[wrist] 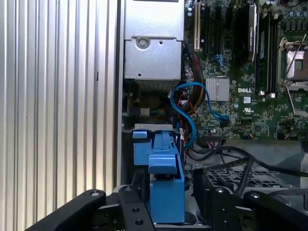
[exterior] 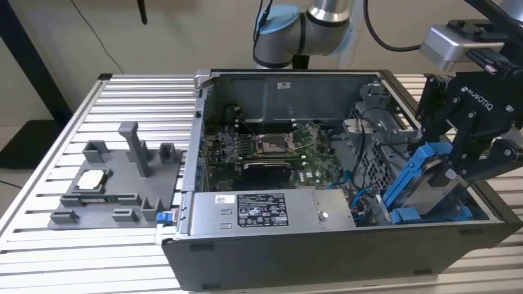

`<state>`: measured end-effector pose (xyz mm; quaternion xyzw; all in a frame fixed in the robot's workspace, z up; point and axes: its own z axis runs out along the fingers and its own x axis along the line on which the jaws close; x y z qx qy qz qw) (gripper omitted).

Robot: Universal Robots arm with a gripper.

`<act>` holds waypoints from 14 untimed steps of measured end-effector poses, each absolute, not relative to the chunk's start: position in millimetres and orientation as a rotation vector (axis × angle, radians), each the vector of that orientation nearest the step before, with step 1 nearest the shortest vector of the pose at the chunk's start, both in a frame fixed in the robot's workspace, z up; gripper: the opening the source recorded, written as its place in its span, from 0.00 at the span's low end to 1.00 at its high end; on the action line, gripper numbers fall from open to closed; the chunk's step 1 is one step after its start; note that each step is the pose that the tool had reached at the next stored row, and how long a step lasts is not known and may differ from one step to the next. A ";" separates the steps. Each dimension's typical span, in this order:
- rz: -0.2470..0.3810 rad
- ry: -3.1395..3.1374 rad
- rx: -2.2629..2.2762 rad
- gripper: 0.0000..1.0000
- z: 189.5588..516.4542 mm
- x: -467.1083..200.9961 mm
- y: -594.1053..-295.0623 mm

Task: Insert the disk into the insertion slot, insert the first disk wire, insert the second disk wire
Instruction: 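Insert the disk into the insertion slot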

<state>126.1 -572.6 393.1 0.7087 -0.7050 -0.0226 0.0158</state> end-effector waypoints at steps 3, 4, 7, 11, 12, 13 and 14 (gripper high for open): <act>-0.070 -2.193 2.204 0.53 393.1 126.1 -572.6; -0.070 -2.193 2.204 0.51 393.1 126.1 -572.6; -0.070 -2.193 2.204 0.38 393.1 126.2 -572.6; -0.071 -2.193 2.204 0.32 393.0 126.2 -572.6; -0.071 -2.193 2.204 0.32 393.0 126.2 -572.6; -0.070 -2.193 2.204 0.32 393.1 126.2 -572.6; -0.070 -2.193 2.204 0.32 393.1 126.3 -572.6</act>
